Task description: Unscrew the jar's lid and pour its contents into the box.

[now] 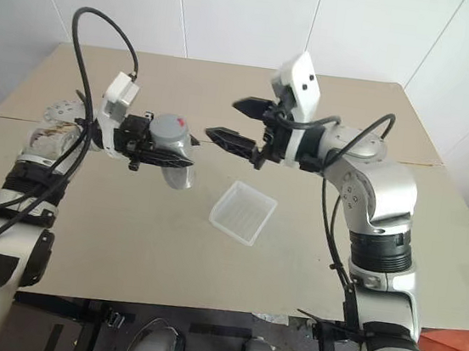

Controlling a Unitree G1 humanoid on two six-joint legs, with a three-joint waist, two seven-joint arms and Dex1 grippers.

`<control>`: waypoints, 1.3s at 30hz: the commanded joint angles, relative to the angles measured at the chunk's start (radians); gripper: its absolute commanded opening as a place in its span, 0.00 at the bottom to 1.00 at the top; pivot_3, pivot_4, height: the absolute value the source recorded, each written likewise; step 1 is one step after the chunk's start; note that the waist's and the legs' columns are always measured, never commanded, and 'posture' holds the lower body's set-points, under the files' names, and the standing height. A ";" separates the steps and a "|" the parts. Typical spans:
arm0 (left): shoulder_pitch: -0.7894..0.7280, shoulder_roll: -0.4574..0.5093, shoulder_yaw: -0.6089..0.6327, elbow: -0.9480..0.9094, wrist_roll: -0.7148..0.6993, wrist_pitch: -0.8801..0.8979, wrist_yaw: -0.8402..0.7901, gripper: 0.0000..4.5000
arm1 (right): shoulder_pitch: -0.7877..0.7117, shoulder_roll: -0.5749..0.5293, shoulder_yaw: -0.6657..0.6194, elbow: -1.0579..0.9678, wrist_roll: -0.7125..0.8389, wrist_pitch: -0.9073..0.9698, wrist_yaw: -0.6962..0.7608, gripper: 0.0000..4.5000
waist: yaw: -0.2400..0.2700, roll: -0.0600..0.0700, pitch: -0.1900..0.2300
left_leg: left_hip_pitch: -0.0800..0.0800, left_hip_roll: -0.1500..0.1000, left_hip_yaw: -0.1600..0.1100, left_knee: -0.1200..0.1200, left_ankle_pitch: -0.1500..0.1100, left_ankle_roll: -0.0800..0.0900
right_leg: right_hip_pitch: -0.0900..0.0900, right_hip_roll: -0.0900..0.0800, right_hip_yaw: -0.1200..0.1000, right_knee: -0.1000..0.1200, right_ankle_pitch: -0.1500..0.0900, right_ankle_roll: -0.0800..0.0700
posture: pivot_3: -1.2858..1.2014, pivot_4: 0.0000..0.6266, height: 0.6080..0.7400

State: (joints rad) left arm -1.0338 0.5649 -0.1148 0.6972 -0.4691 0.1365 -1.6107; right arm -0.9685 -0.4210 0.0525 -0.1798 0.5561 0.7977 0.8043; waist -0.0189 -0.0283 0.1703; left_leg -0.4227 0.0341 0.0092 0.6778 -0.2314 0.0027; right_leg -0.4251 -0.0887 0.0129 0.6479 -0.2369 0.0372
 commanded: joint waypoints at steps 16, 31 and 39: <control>-0.030 -0.007 0.015 -0.037 -0.018 -0.025 -0.004 0.44 | -0.114 0.161 0.128 0.173 -0.147 -0.121 -0.044 0.99 | -0.001 0.000 0.000 | 0.000 0.000 0.000 0.000 0.000 0.000 | 0.000 0.000 0.000 0.000 0.000 0.000 | 0.52 0.24 1.00; 0.003 0.016 0.014 -0.076 -0.026 -0.010 -0.004 0.44 | -0.067 0.075 0.031 0.201 -0.102 -0.155 0.055 0.99 | 0.000 0.000 0.000 | 0.000 0.000 0.000 0.000 0.000 0.000 | 0.000 0.000 0.000 0.000 0.000 0.000 | 0.52 0.24 1.00; 0.002 0.020 0.011 -0.076 -0.029 -0.008 -0.004 0.44 | -0.005 -0.002 -0.001 0.154 -0.069 -0.138 0.072 0.99 | 0.001 0.000 0.000 | 0.000 0.000 0.000 0.000 0.000 0.000 | 0.000 0.000 0.000 0.000 0.000 0.000 | 0.52 0.24 1.00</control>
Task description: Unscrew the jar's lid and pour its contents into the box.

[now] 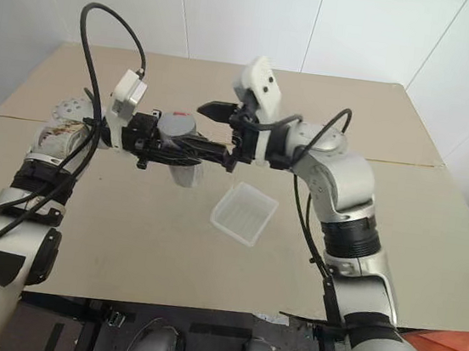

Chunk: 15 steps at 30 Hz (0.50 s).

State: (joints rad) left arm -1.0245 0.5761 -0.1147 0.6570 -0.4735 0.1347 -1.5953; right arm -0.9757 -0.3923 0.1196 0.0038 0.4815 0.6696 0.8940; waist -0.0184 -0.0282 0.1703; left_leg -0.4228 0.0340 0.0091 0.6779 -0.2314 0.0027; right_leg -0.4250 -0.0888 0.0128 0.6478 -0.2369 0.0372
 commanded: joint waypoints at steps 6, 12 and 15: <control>-0.015 0.006 0.007 -0.026 -0.024 -0.009 -0.019 0.44 | 0.036 -0.065 -0.089 -0.059 0.016 0.000 -0.018 0.99 | -0.002 0.000 0.000 | 0.000 0.000 0.000 0.000 0.000 0.000 | 0.000 0.000 0.000 0.000 0.000 0.000 | 0.52 0.24 1.00; -0.029 -0.003 0.009 -0.002 -0.014 -0.017 -0.019 0.44 | 0.054 -0.089 -0.106 -0.117 0.049 0.024 -0.017 0.99 | 0.000 0.000 0.000 | 0.000 0.000 0.000 0.000 0.000 0.000 | 0.000 0.000 0.000 0.000 0.000 0.000 | 0.52 0.24 1.00; -0.035 -0.015 0.012 0.015 -0.001 -0.027 -0.019 0.44 | 0.051 -0.089 -0.111 -0.159 0.079 0.050 -0.019 0.99 | 0.002 0.000 0.000 | 0.000 0.000 0.000 0.000 0.000 0.000 | 0.000 0.000 0.000 0.000 0.000 0.000 | 0.52 0.24 1.00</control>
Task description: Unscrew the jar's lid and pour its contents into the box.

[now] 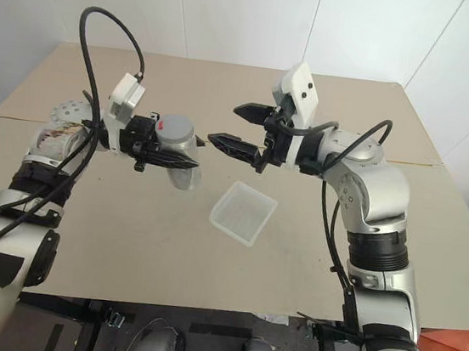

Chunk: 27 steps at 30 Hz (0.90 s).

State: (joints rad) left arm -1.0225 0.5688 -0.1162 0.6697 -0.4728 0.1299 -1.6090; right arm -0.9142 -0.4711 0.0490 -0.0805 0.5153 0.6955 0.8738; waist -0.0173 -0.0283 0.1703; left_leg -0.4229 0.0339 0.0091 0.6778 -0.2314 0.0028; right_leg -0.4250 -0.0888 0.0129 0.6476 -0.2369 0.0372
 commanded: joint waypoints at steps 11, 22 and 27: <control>-0.036 -0.027 0.006 0.003 -0.001 -0.034 -0.005 0.44 | -0.082 0.055 0.060 -0.150 0.029 0.173 -0.130 0.99 | -0.001 0.000 0.000 | 0.000 0.000 0.000 0.000 0.000 0.000 | 0.000 0.000 0.000 0.000 0.000 0.000 | 0.52 0.24 1.00; -0.037 -0.025 0.004 0.004 -0.003 -0.034 -0.005 0.44 | -0.164 0.103 0.112 -0.130 0.011 0.235 -0.174 0.99 | 0.001 0.000 0.000 | 0.000 0.000 0.000 0.000 0.000 0.000 | 0.000 0.000 0.000 0.000 0.000 0.000 | 0.52 0.24 1.00; -0.038 -0.026 0.006 0.004 -0.002 -0.034 -0.005 0.44 | -0.168 0.119 0.140 -0.109 -0.024 0.216 -0.185 0.99 | -0.001 0.000 0.000 | 0.000 0.000 0.000 0.000 0.000 0.000 | 0.000 0.000 0.000 0.000 0.000 0.000 | 0.52 0.24 1.00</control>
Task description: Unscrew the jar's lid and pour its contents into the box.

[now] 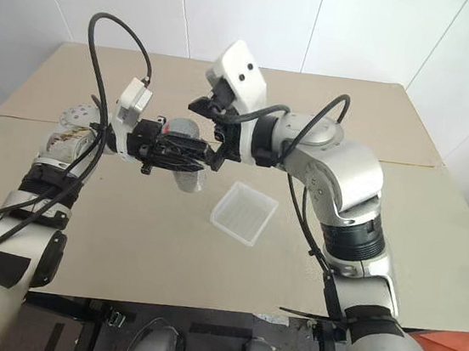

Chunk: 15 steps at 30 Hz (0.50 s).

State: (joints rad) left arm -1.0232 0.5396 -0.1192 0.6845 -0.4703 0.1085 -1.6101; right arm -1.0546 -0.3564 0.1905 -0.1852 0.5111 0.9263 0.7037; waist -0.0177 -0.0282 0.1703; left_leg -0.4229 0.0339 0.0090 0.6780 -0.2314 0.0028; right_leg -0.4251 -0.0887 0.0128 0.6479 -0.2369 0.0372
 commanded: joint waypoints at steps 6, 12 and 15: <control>-0.036 0.007 0.013 -0.011 -0.005 -0.013 -0.004 0.44 | -0.022 -0.001 -0.006 0.029 -0.051 -0.029 -0.007 0.99 | 0.000 0.000 0.000 | 0.000 0.000 0.000 0.000 0.000 0.000 | 0.000 0.000 0.000 0.000 0.000 0.000 | 0.52 0.24 1.00; -0.038 0.009 0.012 -0.012 -0.006 -0.011 -0.004 0.44 | -0.014 -0.012 -0.016 0.036 -0.068 -0.036 0.008 0.99 | 0.000 0.000 0.000 | 0.000 0.000 0.000 0.000 0.000 0.000 | 0.000 0.000 0.000 0.000 0.000 0.000 | 0.52 0.24 1.00; -0.038 0.010 0.011 -0.012 -0.006 -0.012 -0.004 0.44 | -0.011 -0.018 -0.023 0.028 -0.066 -0.034 0.015 0.99 | 0.000 0.000 0.000 | 0.000 0.000 0.000 0.000 0.000 0.000 | 0.000 0.000 0.000 0.000 0.000 0.000 | 0.52 0.24 1.00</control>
State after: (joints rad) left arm -1.0233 0.5403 -0.1191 0.6846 -0.4698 0.1085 -1.6070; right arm -1.0545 -0.3578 0.1950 -0.1377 0.4539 0.9186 0.7190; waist -0.0178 -0.0282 0.1703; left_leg -0.4230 0.0339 0.0090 0.6779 -0.2314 0.0028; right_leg -0.4252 -0.0887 0.0128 0.6478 -0.2369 0.0372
